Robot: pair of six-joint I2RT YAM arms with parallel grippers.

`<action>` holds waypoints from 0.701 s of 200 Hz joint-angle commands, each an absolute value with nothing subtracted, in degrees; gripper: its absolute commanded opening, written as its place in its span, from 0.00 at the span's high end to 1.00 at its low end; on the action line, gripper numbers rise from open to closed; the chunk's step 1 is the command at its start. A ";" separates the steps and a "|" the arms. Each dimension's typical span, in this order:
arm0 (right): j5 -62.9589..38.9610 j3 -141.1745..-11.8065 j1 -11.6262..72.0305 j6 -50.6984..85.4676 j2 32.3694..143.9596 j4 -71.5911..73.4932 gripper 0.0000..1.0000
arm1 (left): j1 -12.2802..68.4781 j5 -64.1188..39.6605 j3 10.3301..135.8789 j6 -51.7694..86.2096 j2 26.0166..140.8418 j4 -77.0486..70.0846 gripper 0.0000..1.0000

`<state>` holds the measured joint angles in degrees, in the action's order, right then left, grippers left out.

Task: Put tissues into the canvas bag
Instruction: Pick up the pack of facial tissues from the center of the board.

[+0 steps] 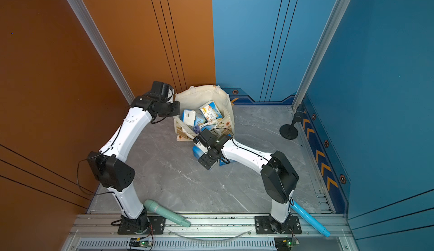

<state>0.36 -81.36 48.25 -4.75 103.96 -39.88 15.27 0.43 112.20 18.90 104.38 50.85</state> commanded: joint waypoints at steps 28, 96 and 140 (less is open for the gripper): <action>0.18 -83.97 47.79 -5.47 107.44 -40.34 0.10 | 15.03 0.99 113.64 17.93 104.77 50.54 1.00; -0.75 -86.02 48.71 -4.66 111.68 -39.59 0.18 | 14.94 0.88 113.47 17.71 104.79 50.54 1.00; -1.45 -85.52 48.86 -3.83 111.18 -39.46 0.38 | 14.59 0.97 112.91 17.63 104.33 50.54 1.00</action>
